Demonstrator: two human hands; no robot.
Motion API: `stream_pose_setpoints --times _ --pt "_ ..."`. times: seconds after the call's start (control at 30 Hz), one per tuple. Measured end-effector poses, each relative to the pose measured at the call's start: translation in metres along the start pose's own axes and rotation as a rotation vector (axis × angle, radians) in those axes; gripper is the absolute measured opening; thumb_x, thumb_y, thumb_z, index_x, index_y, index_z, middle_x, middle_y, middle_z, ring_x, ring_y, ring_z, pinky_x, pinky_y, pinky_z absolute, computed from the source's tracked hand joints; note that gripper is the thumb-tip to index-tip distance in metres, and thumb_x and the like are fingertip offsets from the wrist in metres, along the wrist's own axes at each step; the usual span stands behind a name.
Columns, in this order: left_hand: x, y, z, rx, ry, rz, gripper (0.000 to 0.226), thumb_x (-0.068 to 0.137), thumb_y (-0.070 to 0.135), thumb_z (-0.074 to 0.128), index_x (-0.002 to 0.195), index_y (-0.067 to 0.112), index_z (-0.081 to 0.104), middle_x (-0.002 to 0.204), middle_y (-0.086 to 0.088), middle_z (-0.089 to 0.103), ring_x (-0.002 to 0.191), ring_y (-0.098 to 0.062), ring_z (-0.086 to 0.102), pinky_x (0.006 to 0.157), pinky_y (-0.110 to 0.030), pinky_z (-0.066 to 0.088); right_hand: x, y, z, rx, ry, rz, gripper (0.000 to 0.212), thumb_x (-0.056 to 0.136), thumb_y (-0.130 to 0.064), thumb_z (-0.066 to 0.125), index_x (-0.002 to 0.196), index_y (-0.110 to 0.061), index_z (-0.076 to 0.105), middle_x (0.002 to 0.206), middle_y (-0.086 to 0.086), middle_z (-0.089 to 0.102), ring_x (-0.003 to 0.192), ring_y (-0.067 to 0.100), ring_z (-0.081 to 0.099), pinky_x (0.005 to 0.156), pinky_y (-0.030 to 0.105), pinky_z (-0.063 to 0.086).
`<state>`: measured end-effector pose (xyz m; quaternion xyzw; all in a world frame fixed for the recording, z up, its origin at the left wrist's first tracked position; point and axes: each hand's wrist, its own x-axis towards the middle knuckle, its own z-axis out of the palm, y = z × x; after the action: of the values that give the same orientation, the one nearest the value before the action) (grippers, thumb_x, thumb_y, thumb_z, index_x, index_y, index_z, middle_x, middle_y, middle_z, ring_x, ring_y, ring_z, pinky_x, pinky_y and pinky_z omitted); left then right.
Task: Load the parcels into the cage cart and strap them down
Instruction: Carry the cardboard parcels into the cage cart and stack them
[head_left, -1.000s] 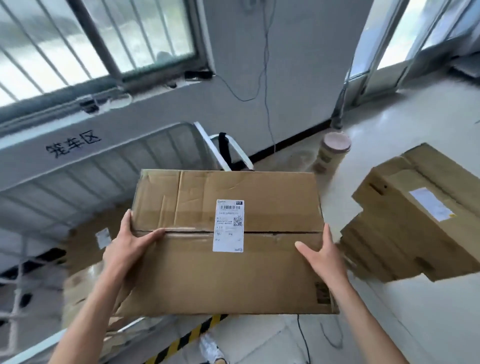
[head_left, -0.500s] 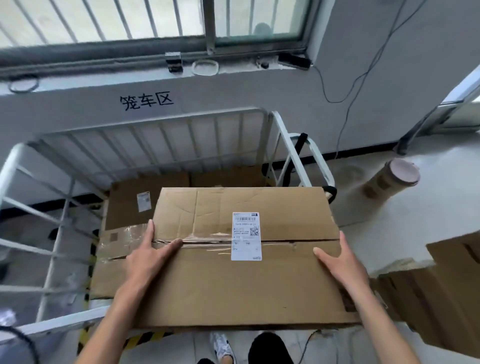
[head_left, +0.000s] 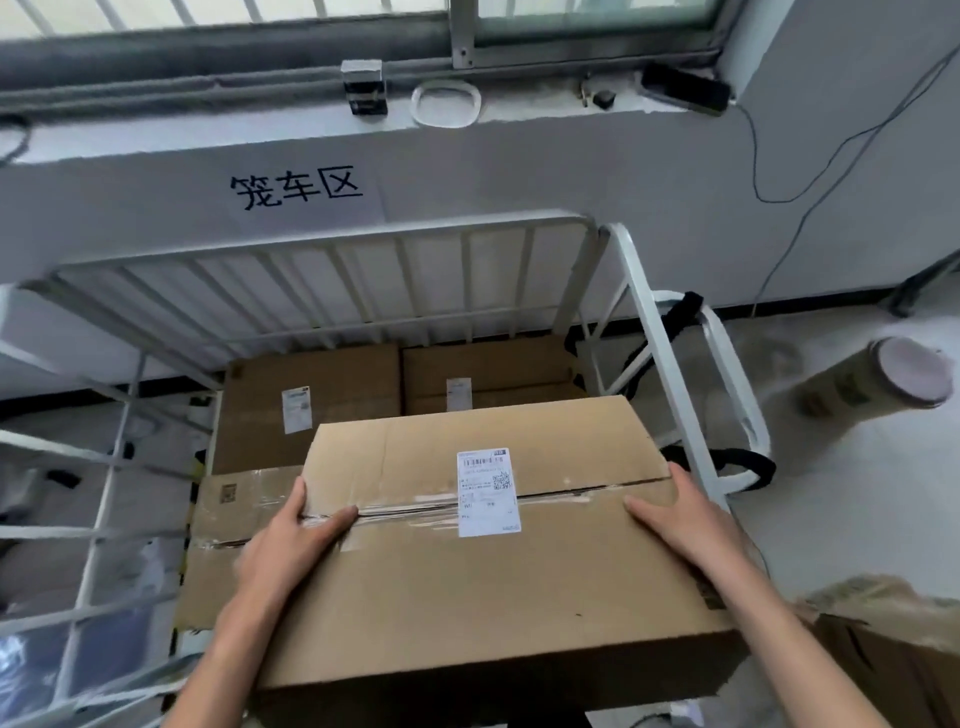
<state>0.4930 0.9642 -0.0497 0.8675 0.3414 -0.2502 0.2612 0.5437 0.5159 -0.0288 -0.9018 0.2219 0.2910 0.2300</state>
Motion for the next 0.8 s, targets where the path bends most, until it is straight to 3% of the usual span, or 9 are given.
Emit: stream_pose_setpoints --times 0.13,0.33,0.43,0.53,0.63,0.8 --pt "0.070 0.010 0.029 0.018 -0.014 -0.034 0.099 0.075 0.082 0.056 0.157 0.044 0.016 0.153 0.003 0.047 0.134 -0.035 0.049 0.100 -0.045 0.039 0.083 -0.022 0.030 0.078 -0.093 0.017 0.077 0.076 -0.065 0.068 0.140 -0.039 0.033 0.120 -0.011 0.060 0.114 0.027 0.062 0.093 0.045 0.051" --pt "0.194 0.026 0.091 -0.059 0.007 0.039 0.094 0.075 0.079 0.060 0.152 0.054 0.011 0.143 -0.002 0.058 0.126 -0.040 0.055 0.097 -0.046 0.043 0.197 -0.034 0.090 0.306 -0.051 0.041 0.075 0.084 -0.030 0.079 0.146 -0.022 0.037 0.123 -0.002 0.059 0.103 0.018 0.055 0.086 0.034 0.044" --pt "0.270 0.048 0.117 -0.075 0.013 0.096 0.094 0.077 0.074 0.064 0.154 0.050 0.014 0.147 -0.003 0.054 0.130 -0.040 0.051 0.103 -0.046 0.041 0.269 -0.035 0.115 0.347 -0.005 0.023 0.074 0.082 -0.032 0.080 0.144 -0.021 0.041 0.130 0.002 0.061 0.108 0.020 0.058 0.092 0.034 0.045" --pt "0.337 0.076 0.138 -0.144 0.030 0.208 0.097 0.070 0.082 0.063 0.151 0.050 0.020 0.146 0.003 0.055 0.131 -0.033 0.053 0.110 -0.046 0.041 0.340 -0.044 0.125 0.371 0.057 -0.003 0.081 0.082 -0.034 0.080 0.149 -0.019 0.036 0.140 0.003 0.055 0.124 0.023 0.055 0.100 0.033 0.042" --pt "0.394 0.101 0.158 -0.268 0.057 0.262 0.095 0.076 0.067 0.070 0.153 0.046 0.018 0.150 0.008 0.049 0.136 -0.024 0.048 0.116 -0.040 0.035 0.403 -0.057 0.130 0.379 0.110 -0.060 0.087 0.086 -0.036 0.076 0.154 -0.018 0.026 0.149 0.004 0.047 0.134 0.023 0.046 0.108 0.031 0.035" --pt "0.456 0.115 0.191 -0.424 0.046 0.308 0.106 0.071 0.061 0.077 0.156 0.037 0.018 0.151 0.008 0.047 0.137 -0.015 0.046 0.119 -0.038 0.032 0.475 -0.069 0.144 0.356 0.164 -0.067 0.084 0.090 -0.040 0.071 0.155 -0.018 0.024 0.153 0.005 0.043 0.139 0.024 0.042 0.105 0.022 0.029"
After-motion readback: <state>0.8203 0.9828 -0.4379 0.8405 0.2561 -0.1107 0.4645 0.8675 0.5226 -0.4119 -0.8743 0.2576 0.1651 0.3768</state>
